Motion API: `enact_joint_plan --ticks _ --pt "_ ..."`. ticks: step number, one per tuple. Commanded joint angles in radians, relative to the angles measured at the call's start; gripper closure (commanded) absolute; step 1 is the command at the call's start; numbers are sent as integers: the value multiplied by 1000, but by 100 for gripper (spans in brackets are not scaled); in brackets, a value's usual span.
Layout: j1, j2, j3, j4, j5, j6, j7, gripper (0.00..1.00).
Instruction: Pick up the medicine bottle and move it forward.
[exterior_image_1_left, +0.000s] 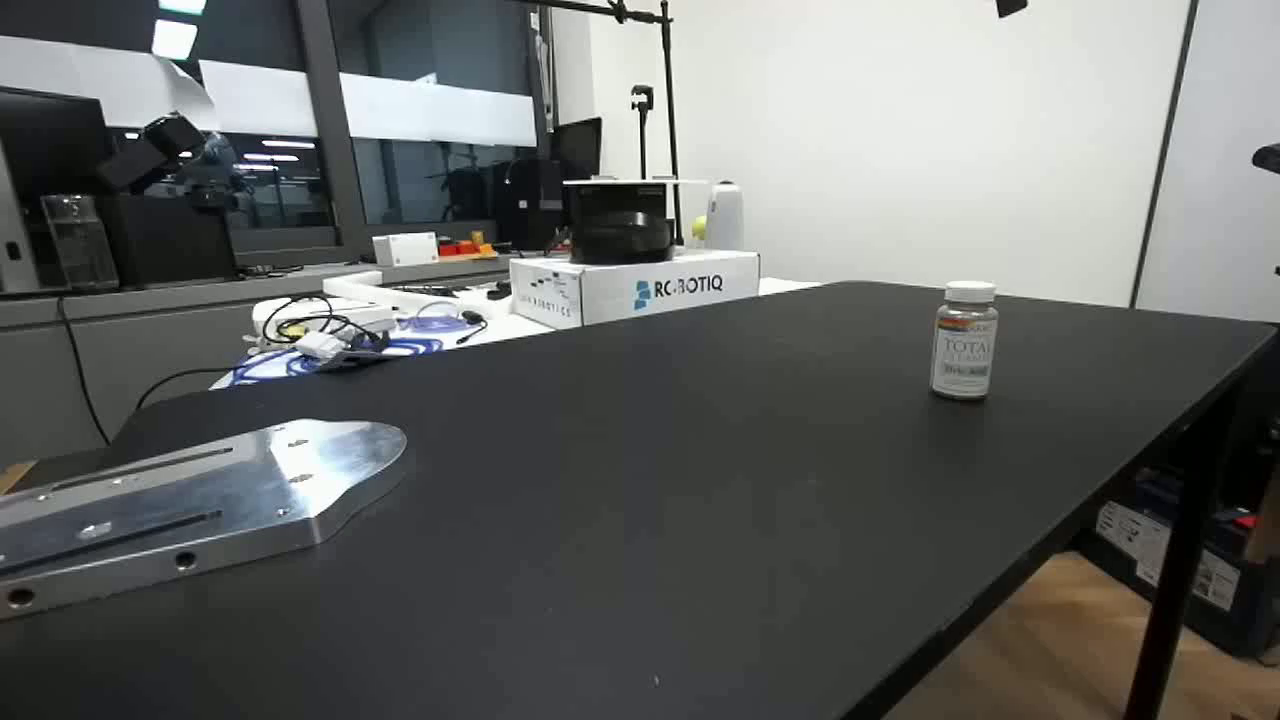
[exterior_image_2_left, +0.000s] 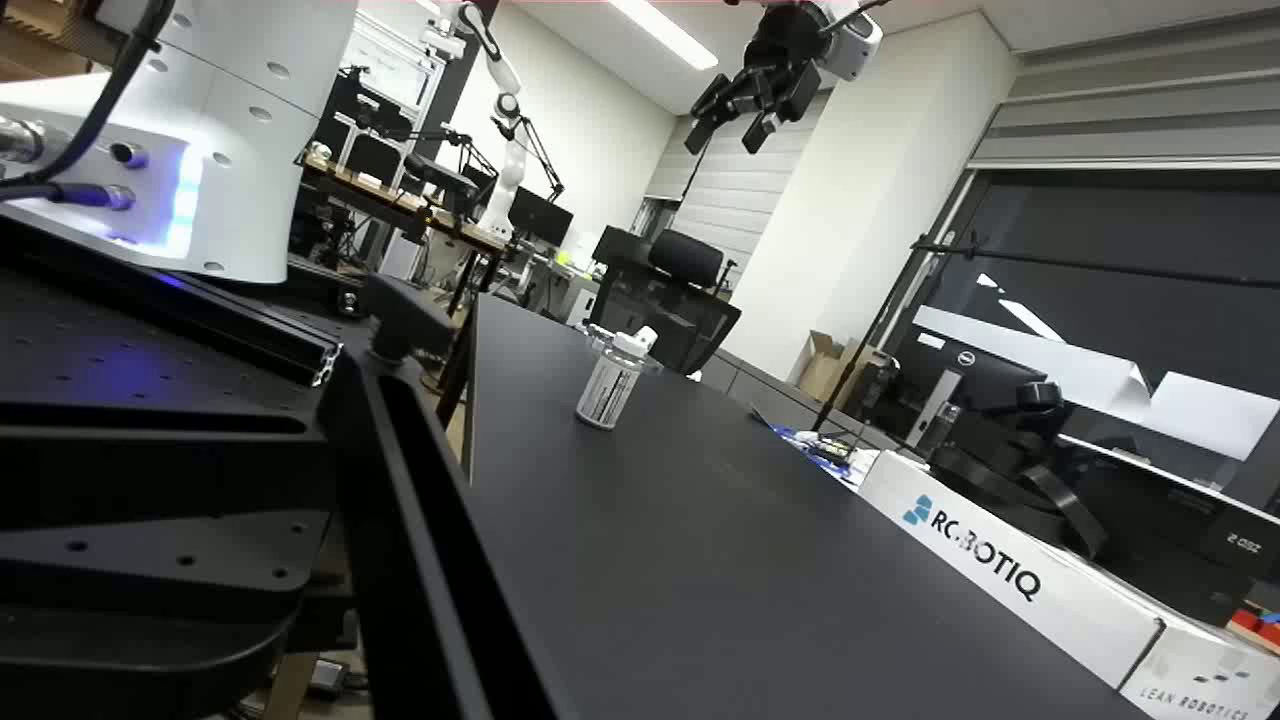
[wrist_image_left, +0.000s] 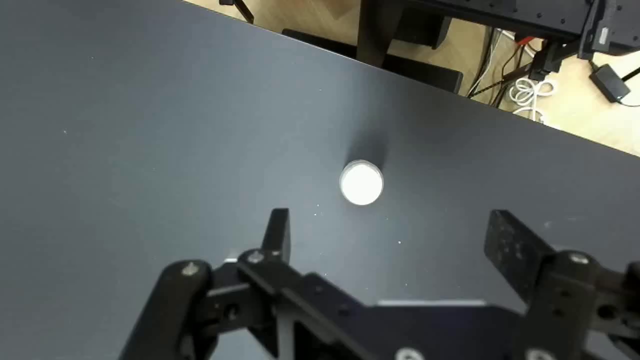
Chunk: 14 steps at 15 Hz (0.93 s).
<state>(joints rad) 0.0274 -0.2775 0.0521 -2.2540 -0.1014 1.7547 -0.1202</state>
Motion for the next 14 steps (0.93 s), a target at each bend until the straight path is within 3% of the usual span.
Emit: enact_joint_plan --ticks 1,14 --pt "9 1 -8 2 -2 -1 2 0" --pt "9 13 -6 1 -4 -7 2 0"
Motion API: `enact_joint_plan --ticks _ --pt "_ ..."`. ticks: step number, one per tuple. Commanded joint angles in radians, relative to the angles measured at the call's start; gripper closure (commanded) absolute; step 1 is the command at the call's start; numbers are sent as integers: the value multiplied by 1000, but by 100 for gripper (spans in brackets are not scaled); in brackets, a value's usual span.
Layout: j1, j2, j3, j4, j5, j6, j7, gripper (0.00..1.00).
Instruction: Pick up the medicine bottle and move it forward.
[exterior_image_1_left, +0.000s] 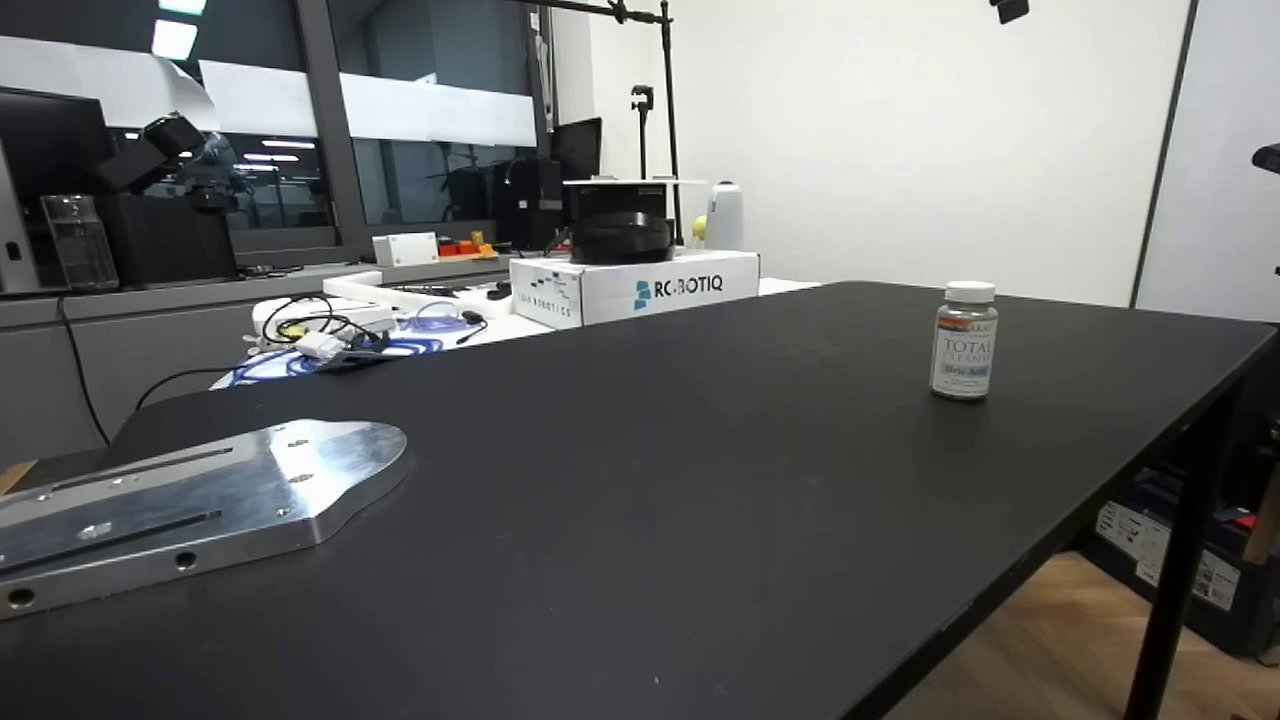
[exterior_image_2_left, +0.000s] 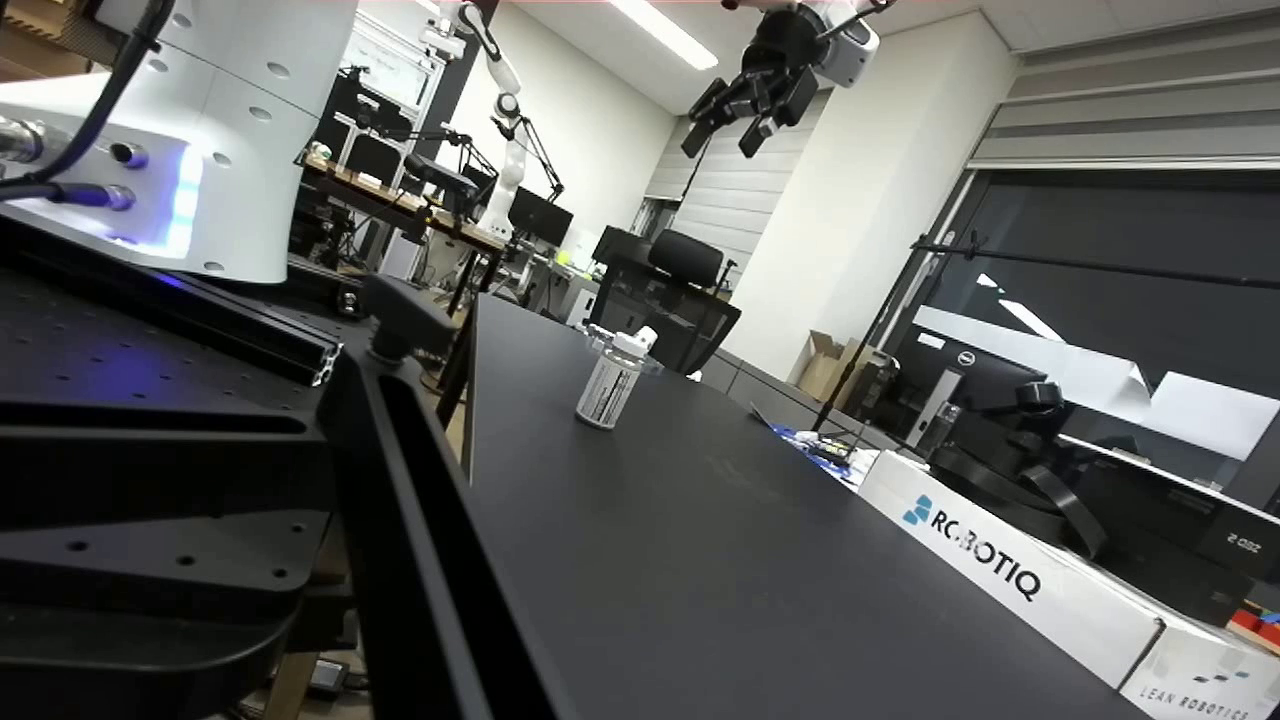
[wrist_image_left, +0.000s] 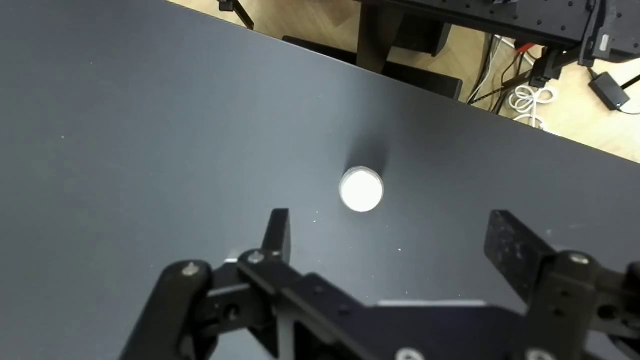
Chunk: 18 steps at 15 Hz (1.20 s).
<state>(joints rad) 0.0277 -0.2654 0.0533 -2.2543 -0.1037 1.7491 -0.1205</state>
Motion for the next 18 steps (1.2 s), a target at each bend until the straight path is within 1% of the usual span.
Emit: enact_joint_plan --ticks 1,4,10,14,18 --pt "7 -2 -10 -7 6 19 10 0" --pt "2 -1 -17 -40 16 95 23 0" --pt "-1 15 -28 -193 57 341 49 0" --pt "-4 60 -29 -294 87 549 77 0" --pt "-10 113 -32 -347 114 672 100 0"
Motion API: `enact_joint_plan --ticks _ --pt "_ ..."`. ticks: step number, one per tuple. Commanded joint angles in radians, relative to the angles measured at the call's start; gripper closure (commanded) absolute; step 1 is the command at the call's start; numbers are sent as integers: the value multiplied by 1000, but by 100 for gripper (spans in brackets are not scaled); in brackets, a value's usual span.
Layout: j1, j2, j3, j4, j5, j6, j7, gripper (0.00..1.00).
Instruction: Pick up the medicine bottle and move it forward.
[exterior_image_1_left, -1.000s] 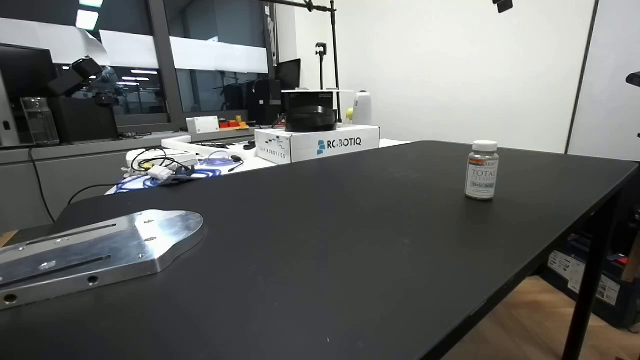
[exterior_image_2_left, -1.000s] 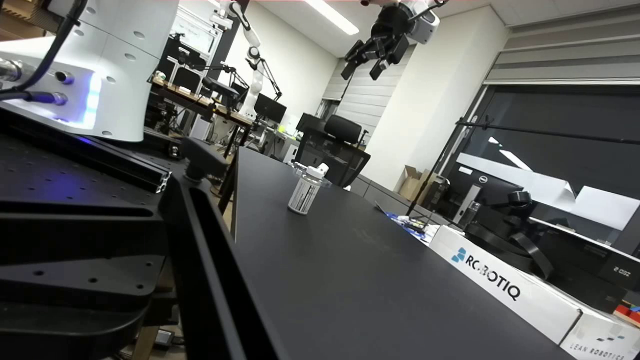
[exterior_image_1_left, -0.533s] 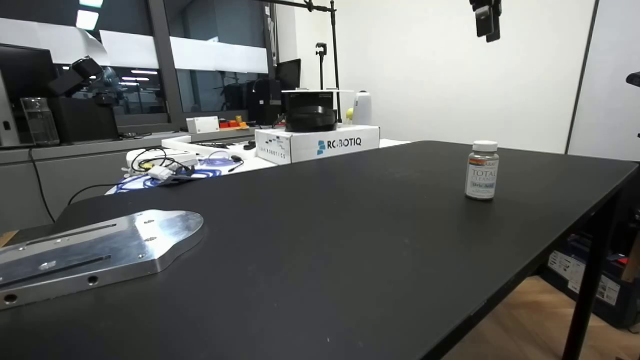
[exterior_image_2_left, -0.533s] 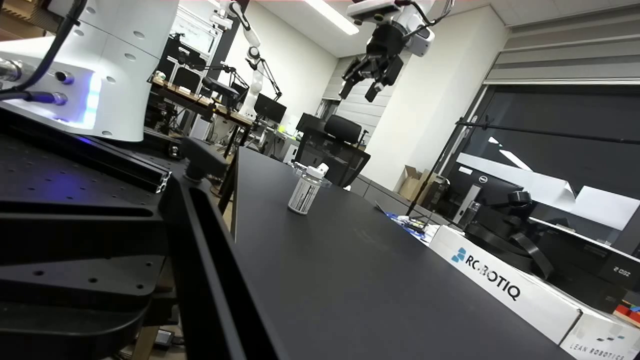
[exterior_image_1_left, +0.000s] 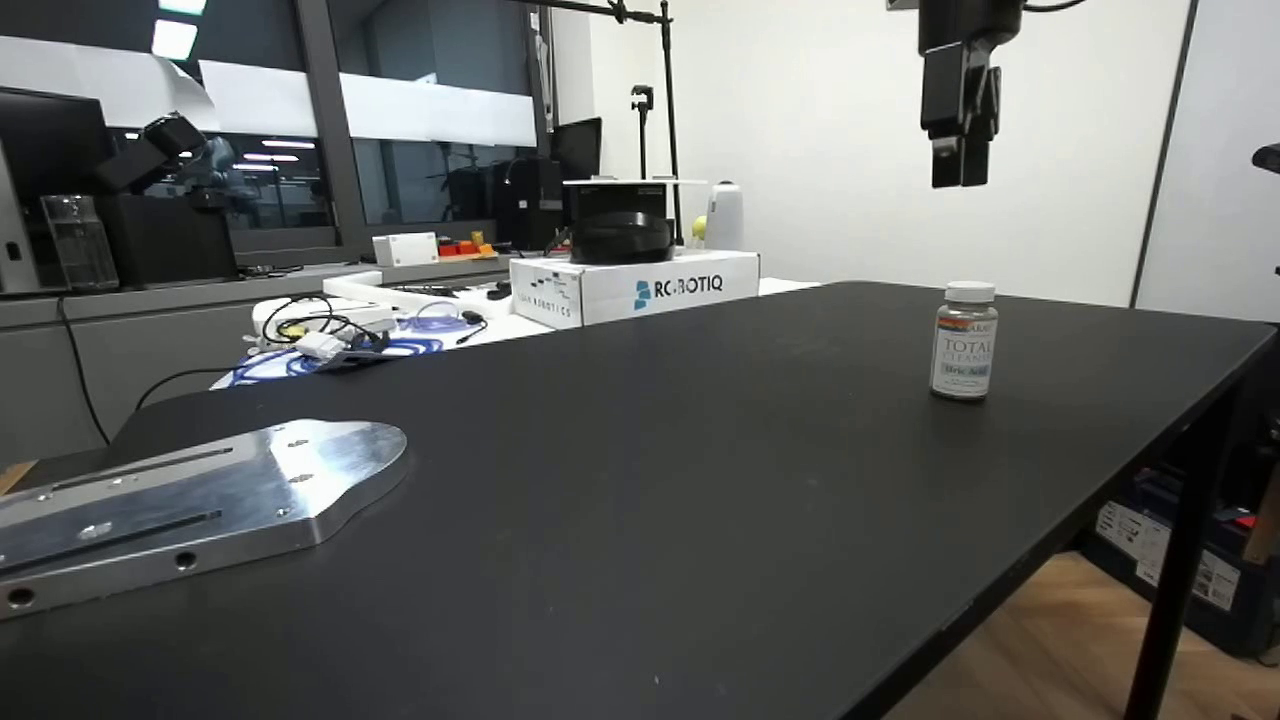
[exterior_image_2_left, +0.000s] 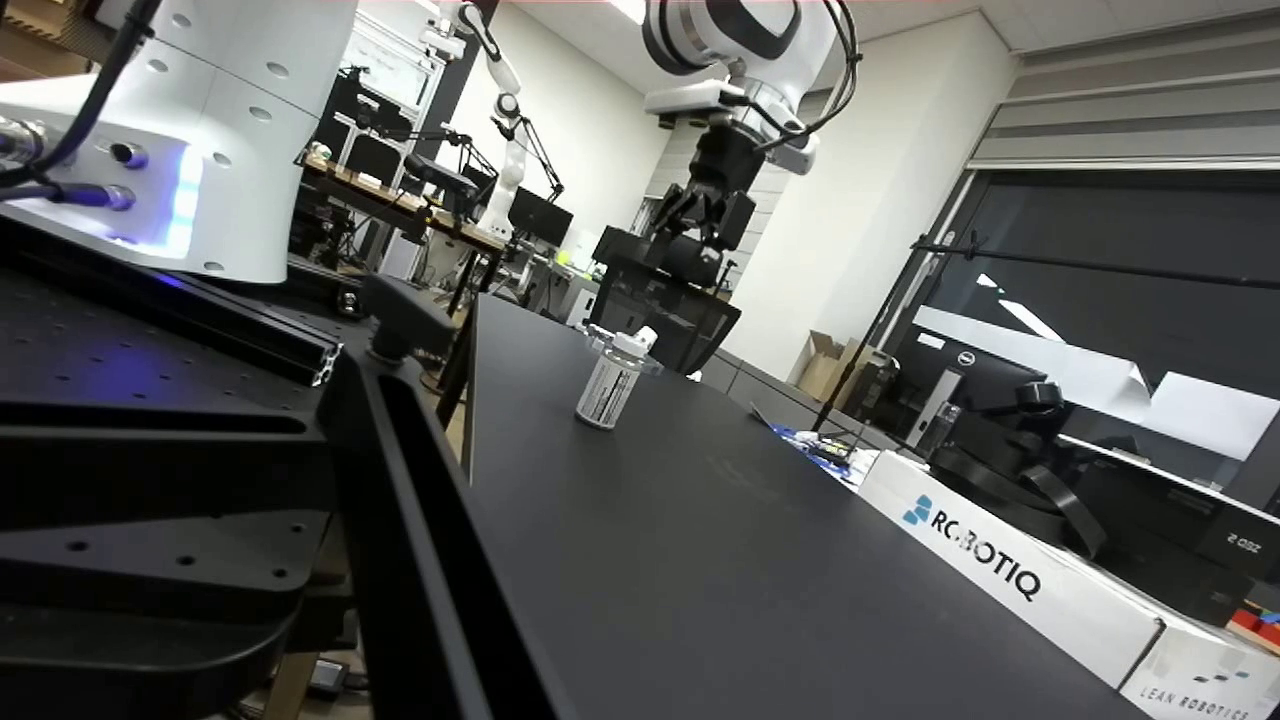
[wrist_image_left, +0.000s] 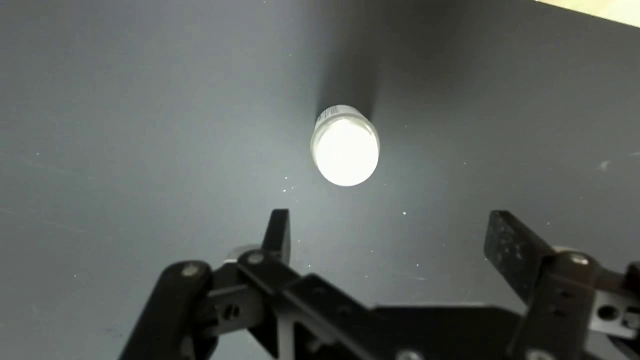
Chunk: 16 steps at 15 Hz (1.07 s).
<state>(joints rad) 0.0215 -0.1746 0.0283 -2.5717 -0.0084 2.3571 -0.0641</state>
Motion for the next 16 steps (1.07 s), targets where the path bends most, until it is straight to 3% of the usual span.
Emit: enact_joint_plan --ticks 1,14,15,16 --pt "-6 33 -8 -39 24 84 50 0" --pt "-19 185 -14 -66 -12 243 167 0" --pt "-19 193 -15 -64 -16 246 172 25" --pt "-19 201 -16 -60 -8 240 178 26"
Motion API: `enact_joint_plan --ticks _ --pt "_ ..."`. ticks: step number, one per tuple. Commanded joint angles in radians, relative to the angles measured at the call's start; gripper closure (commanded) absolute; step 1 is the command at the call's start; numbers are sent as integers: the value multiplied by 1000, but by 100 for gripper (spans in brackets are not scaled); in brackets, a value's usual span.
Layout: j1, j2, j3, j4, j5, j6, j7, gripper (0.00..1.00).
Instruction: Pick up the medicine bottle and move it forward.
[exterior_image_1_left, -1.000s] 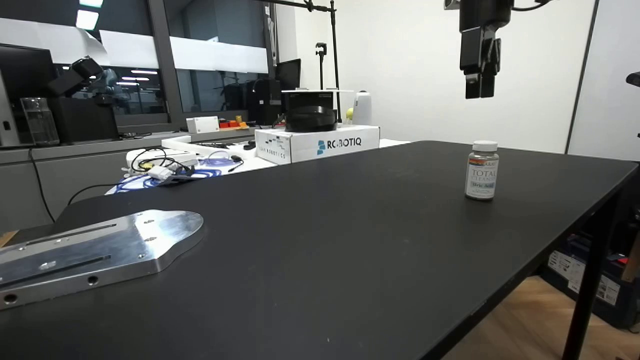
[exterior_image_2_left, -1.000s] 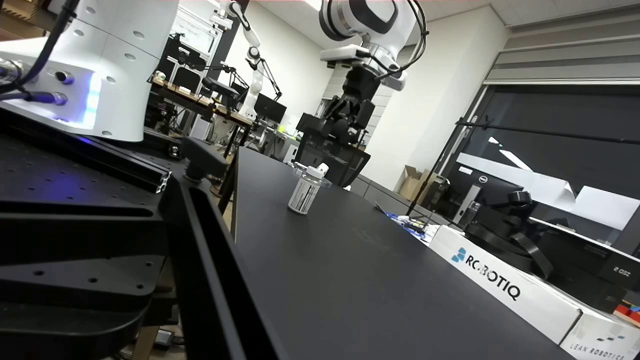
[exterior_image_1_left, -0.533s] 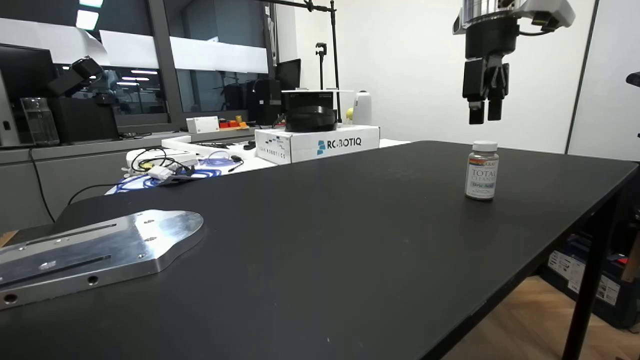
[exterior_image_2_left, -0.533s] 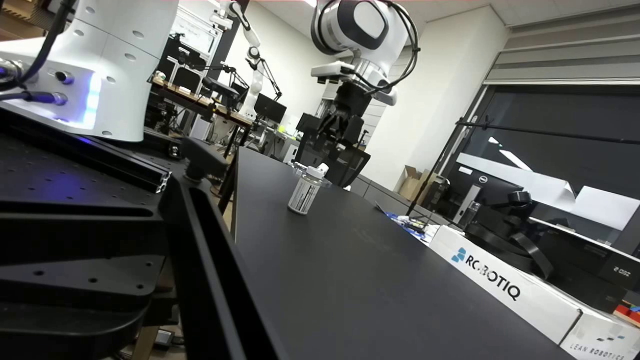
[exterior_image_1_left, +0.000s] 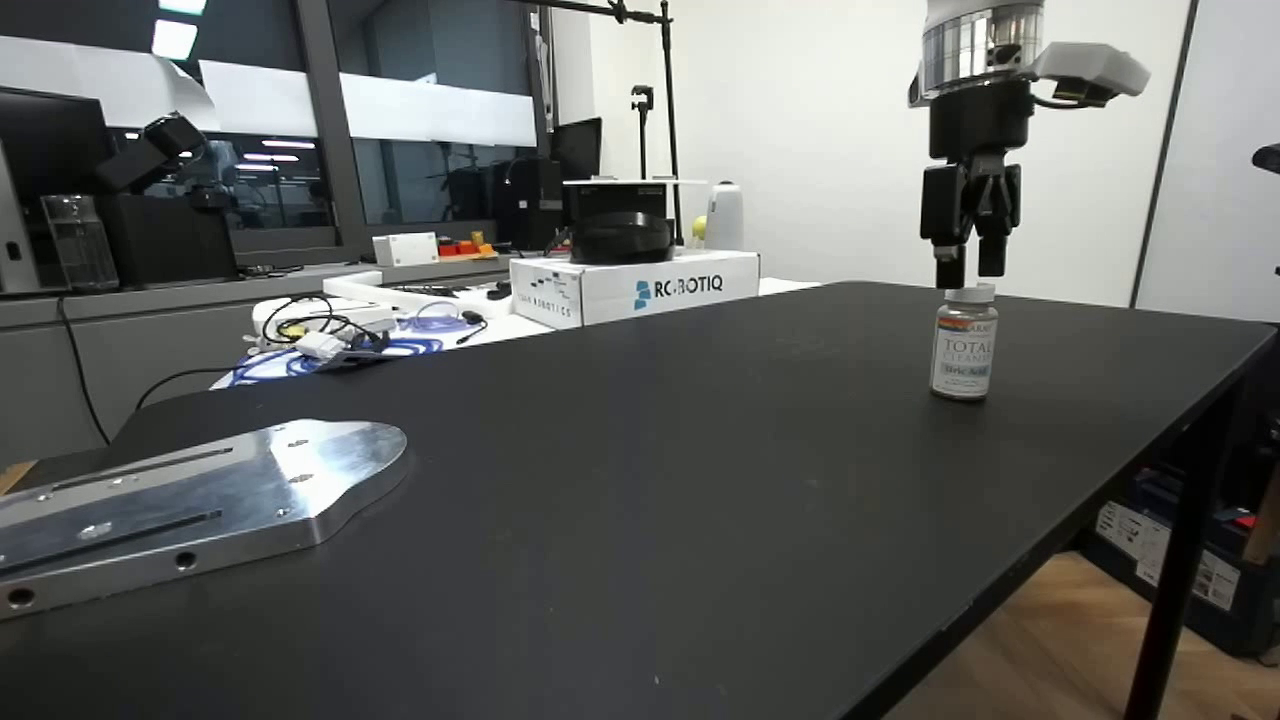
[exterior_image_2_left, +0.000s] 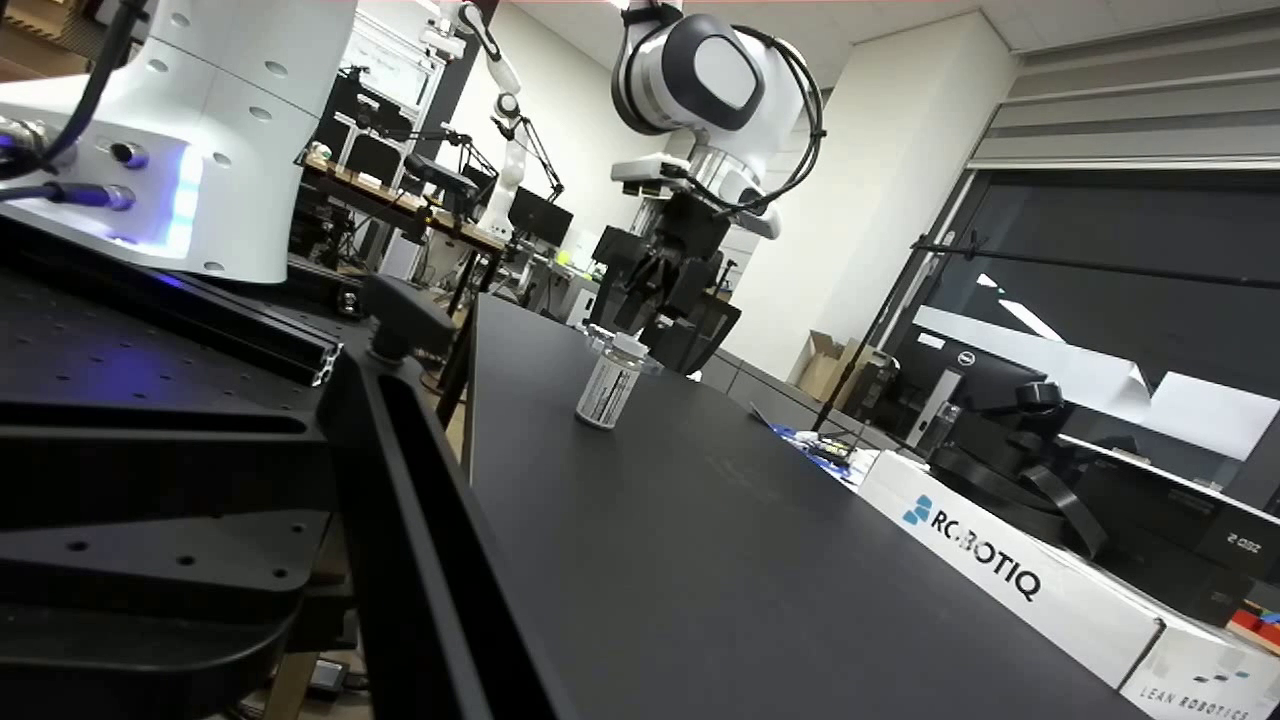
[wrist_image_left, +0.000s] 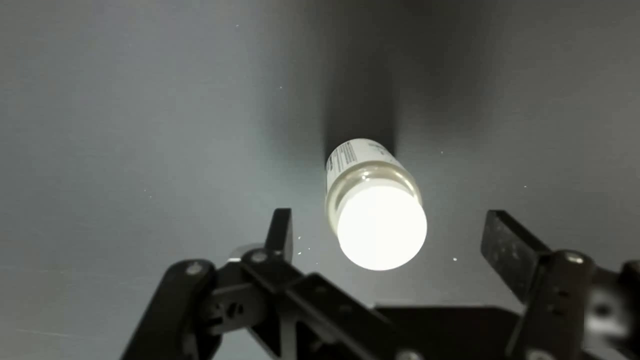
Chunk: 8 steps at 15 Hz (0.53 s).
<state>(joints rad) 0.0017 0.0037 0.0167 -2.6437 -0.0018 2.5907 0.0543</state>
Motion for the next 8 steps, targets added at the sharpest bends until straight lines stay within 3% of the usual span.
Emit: enact_joint_plan --ticks 1,8 --pt "2 27 -5 13 -15 4 69 32" --pt "4 -11 -6 30 -5 -82 80 81"
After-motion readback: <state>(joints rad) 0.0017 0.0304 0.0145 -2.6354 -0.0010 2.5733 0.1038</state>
